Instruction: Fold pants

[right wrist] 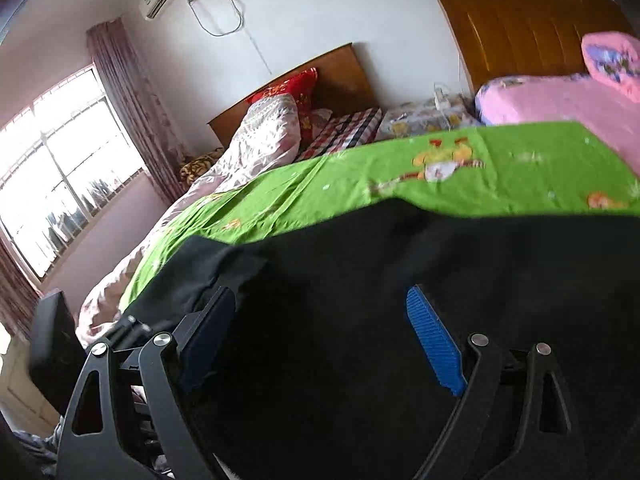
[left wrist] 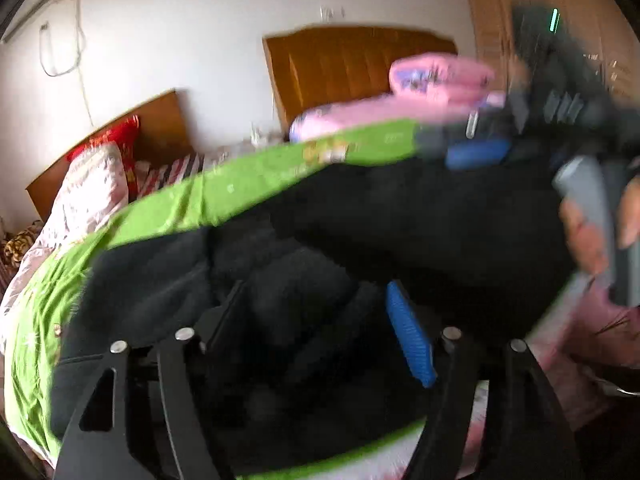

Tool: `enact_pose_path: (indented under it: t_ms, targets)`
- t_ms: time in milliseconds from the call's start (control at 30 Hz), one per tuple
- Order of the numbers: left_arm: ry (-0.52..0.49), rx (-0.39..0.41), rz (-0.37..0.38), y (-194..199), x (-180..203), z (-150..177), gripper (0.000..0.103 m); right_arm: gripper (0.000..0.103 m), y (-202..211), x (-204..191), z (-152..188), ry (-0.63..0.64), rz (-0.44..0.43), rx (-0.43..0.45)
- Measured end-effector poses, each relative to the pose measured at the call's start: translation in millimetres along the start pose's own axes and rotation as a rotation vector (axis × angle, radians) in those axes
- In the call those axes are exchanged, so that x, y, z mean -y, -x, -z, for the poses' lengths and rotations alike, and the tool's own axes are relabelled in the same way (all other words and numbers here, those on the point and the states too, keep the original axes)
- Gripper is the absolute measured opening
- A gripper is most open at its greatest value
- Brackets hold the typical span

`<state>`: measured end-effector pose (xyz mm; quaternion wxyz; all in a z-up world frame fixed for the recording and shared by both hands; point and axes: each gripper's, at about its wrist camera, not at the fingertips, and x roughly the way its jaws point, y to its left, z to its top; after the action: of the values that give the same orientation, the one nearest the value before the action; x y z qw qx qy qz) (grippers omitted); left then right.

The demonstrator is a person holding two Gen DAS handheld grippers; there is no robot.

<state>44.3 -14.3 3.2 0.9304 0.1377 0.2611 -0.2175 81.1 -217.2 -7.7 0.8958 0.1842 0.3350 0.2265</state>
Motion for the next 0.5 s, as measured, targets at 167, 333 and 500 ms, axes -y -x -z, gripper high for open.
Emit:
enact_pose_path:
  t_ms: [167, 333, 500]
  targets:
    - [0.199, 0.183, -0.101, 81.1, -71.6, 5.7, 0.102, 0.086, -5.5, -7.5, 16.6, -0.066, -0.124, -0.063]
    - [0.387, 0.12, -0.271, 106.2, -153.6, 44.5, 0.101, 0.086, -36.1, -30.3, 36.8, -0.152, -0.277, -0.216]
    - [0.344, 0.035, -0.246, 91.8, -153.4, 83.4, 0.101, 0.085, -59.7, -69.5, 38.3, -0.109, -0.285, -0.298]
